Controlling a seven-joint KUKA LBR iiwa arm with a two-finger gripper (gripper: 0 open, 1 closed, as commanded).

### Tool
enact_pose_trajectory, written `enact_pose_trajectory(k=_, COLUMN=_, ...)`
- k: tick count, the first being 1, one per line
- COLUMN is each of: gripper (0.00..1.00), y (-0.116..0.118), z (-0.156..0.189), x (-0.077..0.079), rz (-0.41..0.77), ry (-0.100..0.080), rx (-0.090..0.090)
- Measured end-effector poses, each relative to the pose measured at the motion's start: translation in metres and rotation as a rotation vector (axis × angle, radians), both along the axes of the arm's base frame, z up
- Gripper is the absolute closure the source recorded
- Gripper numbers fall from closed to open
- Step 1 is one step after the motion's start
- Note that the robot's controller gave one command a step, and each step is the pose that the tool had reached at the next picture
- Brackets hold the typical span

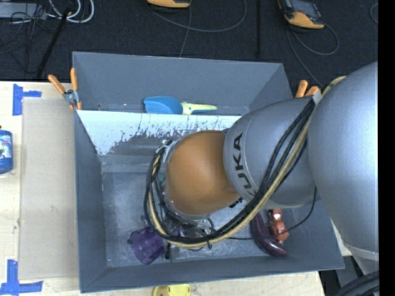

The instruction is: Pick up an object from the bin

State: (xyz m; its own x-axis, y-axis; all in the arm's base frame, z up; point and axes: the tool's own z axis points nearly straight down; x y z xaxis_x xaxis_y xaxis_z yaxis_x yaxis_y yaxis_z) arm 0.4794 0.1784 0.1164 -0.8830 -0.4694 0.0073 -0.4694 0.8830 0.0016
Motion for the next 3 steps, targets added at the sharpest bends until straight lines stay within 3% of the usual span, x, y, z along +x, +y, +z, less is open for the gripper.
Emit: enact_pose_trajectory(k=3, gripper=1.00, y=0.001, z=0.044, x=0.001, rz=-0.003, ry=-0.009, rx=0.003)
